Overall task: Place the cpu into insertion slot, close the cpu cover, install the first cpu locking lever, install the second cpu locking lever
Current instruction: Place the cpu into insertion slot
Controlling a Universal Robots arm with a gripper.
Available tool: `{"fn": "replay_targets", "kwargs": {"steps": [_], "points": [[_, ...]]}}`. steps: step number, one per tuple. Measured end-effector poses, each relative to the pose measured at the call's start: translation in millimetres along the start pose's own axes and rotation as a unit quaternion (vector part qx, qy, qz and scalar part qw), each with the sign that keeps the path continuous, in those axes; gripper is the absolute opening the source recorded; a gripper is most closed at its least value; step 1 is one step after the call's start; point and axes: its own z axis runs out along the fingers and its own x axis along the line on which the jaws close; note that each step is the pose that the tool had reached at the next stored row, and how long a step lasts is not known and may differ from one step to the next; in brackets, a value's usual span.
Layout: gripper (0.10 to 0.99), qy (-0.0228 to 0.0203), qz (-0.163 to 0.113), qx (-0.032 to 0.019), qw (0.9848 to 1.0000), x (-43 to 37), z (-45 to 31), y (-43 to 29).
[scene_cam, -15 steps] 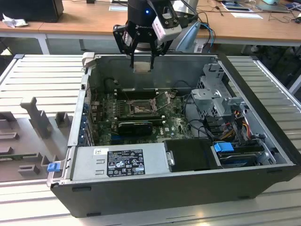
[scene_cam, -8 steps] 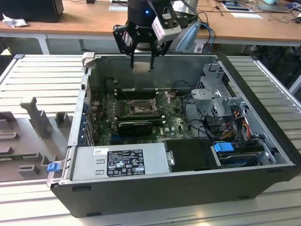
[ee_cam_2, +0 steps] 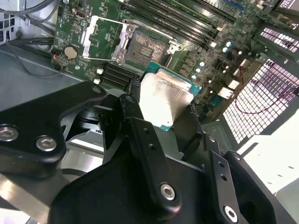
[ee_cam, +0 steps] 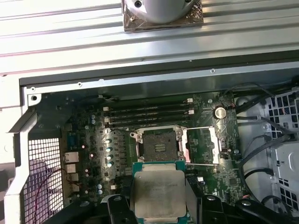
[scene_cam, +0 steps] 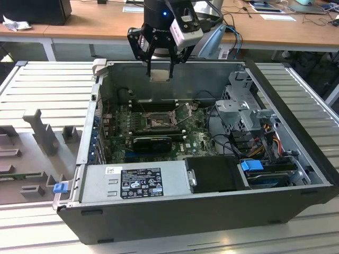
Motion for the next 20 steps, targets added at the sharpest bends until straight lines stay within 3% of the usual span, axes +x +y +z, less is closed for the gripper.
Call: {"fn": "replay_targets", "kwargs": {"steps": [20], "points": [[0.529, -0.0048, 0.054, -0.0012, 0.9985, 0.0, 0.1, 0.0]]}}
